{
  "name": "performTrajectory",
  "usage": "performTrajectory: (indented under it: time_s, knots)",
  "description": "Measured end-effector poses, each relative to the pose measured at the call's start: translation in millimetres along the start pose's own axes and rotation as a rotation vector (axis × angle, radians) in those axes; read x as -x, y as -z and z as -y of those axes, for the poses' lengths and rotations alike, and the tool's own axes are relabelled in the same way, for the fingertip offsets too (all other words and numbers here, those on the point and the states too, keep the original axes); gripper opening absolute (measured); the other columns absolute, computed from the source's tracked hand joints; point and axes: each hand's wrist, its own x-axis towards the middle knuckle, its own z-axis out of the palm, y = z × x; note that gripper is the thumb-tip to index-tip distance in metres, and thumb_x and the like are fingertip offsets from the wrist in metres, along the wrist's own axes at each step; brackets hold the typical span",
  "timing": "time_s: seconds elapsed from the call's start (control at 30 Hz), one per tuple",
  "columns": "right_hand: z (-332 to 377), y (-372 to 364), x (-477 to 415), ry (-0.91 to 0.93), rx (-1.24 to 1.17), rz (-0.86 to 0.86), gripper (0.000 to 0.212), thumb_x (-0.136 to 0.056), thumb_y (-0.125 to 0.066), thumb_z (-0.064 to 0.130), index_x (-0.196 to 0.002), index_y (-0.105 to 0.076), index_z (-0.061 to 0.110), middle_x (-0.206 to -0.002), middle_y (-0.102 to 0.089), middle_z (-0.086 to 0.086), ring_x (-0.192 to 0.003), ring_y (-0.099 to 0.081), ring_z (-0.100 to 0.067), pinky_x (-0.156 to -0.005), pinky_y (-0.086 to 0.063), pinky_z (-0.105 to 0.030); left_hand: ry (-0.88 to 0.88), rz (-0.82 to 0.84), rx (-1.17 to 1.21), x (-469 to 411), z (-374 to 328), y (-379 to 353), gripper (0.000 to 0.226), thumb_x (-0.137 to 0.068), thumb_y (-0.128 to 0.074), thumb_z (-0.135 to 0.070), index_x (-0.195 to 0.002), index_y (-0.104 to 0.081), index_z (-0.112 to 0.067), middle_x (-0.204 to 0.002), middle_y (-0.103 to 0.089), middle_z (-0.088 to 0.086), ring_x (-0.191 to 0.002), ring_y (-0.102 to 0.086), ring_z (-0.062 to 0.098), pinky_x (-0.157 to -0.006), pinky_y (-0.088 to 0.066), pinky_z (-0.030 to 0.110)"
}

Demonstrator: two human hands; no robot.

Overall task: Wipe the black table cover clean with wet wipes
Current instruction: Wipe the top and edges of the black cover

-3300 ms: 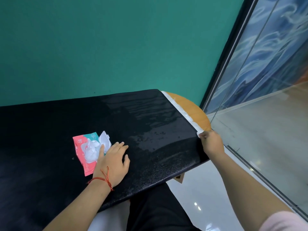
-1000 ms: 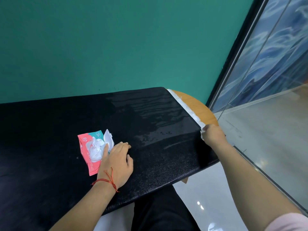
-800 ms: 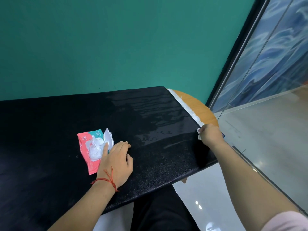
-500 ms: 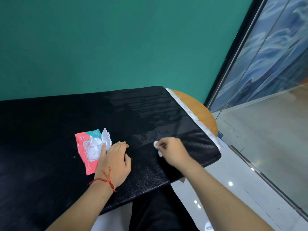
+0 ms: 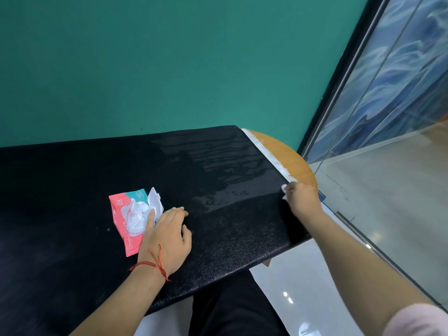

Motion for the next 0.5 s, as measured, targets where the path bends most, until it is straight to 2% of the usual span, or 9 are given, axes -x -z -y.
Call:
performTrajectory:
  time_s: [0.1,0.2,0.3,0.37,0.43,0.5]
  knots:
    - [-8,-3,-27,-0.064,0.016,-0.048,0.025,-0.090,-0.059,-0.006,-0.084,-0.077,0.010,-0.083,-0.071,-0.013,-0.082,-0.068,-0.037,-0.067,-0.053,-0.036,0.008,-0.006,0.002,0,-1,1,0.034,-0.097,-0.053,-0.023,-0.129,-0.064,-0.024,-0.139,-0.062,-0.012,-0.137,-0.052,0.009,-0.128,-0.019,0.048]
    - [9,-6,-30,-0.086,0.034,-0.047,0.030,-0.089,-0.056,-0.010,-0.090,-0.076,0.012,-0.085,-0.066,-0.010,-0.075,-0.058,-0.031,-0.065,-0.043,-0.031,0.009,-0.018,0.023,0,1,0,0.035,-0.096,-0.052,-0.024,-0.129,-0.064,-0.024,-0.138,-0.062,-0.012,-0.137,-0.051,0.009,-0.128,-0.018,0.048]
    - [24,-17,-28,-0.107,-0.055,-0.078,0.029,-0.087,-0.054,-0.012,-0.094,-0.078,0.004,-0.093,-0.072,-0.020,-0.084,-0.067,-0.040,-0.068,-0.049,-0.038,0.014,-0.035,0.042,-1,1,0,0.036,-0.094,-0.054,-0.023,-0.129,-0.061,-0.024,-0.136,-0.061,-0.013,-0.140,-0.048,0.009,-0.128,-0.019,0.048]
    - [37,-25,-24,-0.077,-0.070,-0.076,0.027,-0.088,-0.055,-0.010,-0.090,-0.077,0.005,-0.087,-0.069,-0.017,-0.088,-0.068,-0.040,-0.069,-0.047,-0.040,0.032,-0.049,0.047,-1,0,1,0.037,-0.093,-0.057,-0.022,-0.130,-0.059,-0.024,-0.137,-0.059,-0.012,-0.142,-0.046,0.010,-0.128,-0.022,0.050]
    - [62,-33,-11,-0.018,-0.047,-0.087,0.023,-0.086,-0.055,-0.007,-0.081,-0.071,0.009,-0.081,-0.057,-0.011,-0.084,-0.065,-0.040,-0.067,-0.037,-0.037,0.049,-0.061,0.034,-1,0,2,0.039,-0.091,-0.058,-0.023,-0.130,-0.057,-0.024,-0.138,-0.057,-0.011,-0.141,-0.046,0.011,-0.125,-0.025,0.052]
    - [89,-44,4,0.058,-0.024,-0.092,0.021,-0.082,-0.055,-0.007,-0.078,-0.067,0.010,-0.082,-0.053,-0.011,-0.078,-0.062,-0.040,-0.066,-0.035,-0.037,0.069,-0.079,0.021,-1,0,3,0.041,-0.090,-0.059,-0.024,-0.131,-0.056,-0.023,-0.138,-0.057,-0.009,-0.138,-0.048,0.013,-0.124,-0.026,0.053]
